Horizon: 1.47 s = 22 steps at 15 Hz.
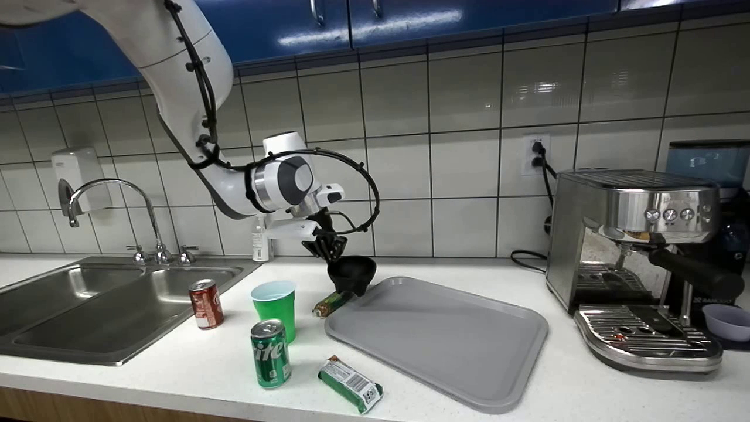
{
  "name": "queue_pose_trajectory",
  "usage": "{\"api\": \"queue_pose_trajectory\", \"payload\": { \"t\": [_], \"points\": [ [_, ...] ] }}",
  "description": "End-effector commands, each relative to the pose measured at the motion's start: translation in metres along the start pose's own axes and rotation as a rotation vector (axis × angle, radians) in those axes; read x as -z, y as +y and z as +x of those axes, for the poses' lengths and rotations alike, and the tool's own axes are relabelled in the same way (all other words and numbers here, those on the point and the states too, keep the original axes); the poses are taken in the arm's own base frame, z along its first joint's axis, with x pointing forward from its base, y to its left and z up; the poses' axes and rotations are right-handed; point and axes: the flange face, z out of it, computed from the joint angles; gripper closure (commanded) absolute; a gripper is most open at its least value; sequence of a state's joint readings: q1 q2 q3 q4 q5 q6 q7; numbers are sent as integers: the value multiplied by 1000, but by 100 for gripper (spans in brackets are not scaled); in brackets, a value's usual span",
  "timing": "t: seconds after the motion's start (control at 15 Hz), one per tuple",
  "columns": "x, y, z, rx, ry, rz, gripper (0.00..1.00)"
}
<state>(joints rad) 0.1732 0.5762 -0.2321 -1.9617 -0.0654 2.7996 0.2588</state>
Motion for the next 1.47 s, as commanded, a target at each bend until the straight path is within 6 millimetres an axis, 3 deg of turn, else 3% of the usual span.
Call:
{"api": "queue_pose_trajectory", "payload": {
  "t": [0.0,0.53,1.4],
  "points": [
    [9,-17,2,36,11,15,98],
    [17,-57,-3,120,28,48,98],
    [29,-131,-29,259,39,105,98]
  ]
}}
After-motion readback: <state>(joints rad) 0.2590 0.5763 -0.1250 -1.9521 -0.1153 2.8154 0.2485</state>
